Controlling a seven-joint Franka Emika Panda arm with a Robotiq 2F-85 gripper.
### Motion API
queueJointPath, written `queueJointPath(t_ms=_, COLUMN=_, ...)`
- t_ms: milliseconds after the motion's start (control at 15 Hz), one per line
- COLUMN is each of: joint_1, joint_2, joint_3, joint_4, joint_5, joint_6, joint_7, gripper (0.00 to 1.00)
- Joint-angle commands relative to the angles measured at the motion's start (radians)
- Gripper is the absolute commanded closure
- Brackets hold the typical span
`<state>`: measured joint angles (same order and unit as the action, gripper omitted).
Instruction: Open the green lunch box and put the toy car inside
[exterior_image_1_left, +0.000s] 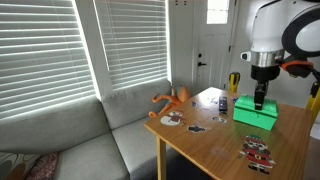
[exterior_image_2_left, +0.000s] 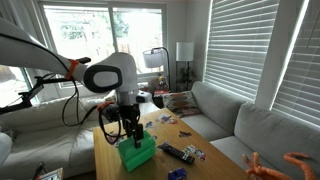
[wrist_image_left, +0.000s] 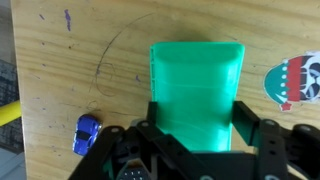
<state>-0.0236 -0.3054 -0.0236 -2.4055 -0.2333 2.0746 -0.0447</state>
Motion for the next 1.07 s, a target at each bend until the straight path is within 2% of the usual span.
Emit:
queueJointPath(t_ms=0, joint_1=0.009, joint_2=-0.024, joint_3=-0.034, joint_4=-0.005, joint_5=0.110, joint_6=0.029, joint_7=-0.069, gripper=0.50)
queueJointPath(t_ms=267, joint_1=0.010, joint_2=-0.009, joint_3=-0.078, joint_4=-0.002, joint_5=0.271, joint_6=0.029, joint_7=-0.142, gripper=0.50)
queueJointPath(t_ms=333, joint_1=-0.002, joint_2=-0.007, joint_3=-0.046, joint_4=0.002, joint_5=0.199, joint_6=0.021, joint_7=-0.099, gripper=0.50)
queueJointPath(t_ms=400, joint_1=-0.004, joint_2=-0.007, joint_3=-0.051, joint_4=0.003, joint_5=0.206, joint_6=0.021, joint_7=-0.106, gripper=0.25)
queueJointPath(t_ms=733, joint_1=-0.003, joint_2=-0.007, joint_3=-0.048, joint_4=0.003, joint_5=0.204, joint_6=0.021, joint_7=-0.105, gripper=0.25)
queueJointPath(t_ms=800, joint_1=0.004, joint_2=-0.004, joint_3=-0.059, joint_4=0.004, joint_5=0.245, joint_6=0.026, joint_7=-0.122, gripper=0.50)
queueJointPath(t_ms=1000, joint_1=0.014, joint_2=0.000, joint_3=-0.087, joint_4=0.004, joint_5=0.345, joint_6=0.050, joint_7=-0.155, gripper=0.50)
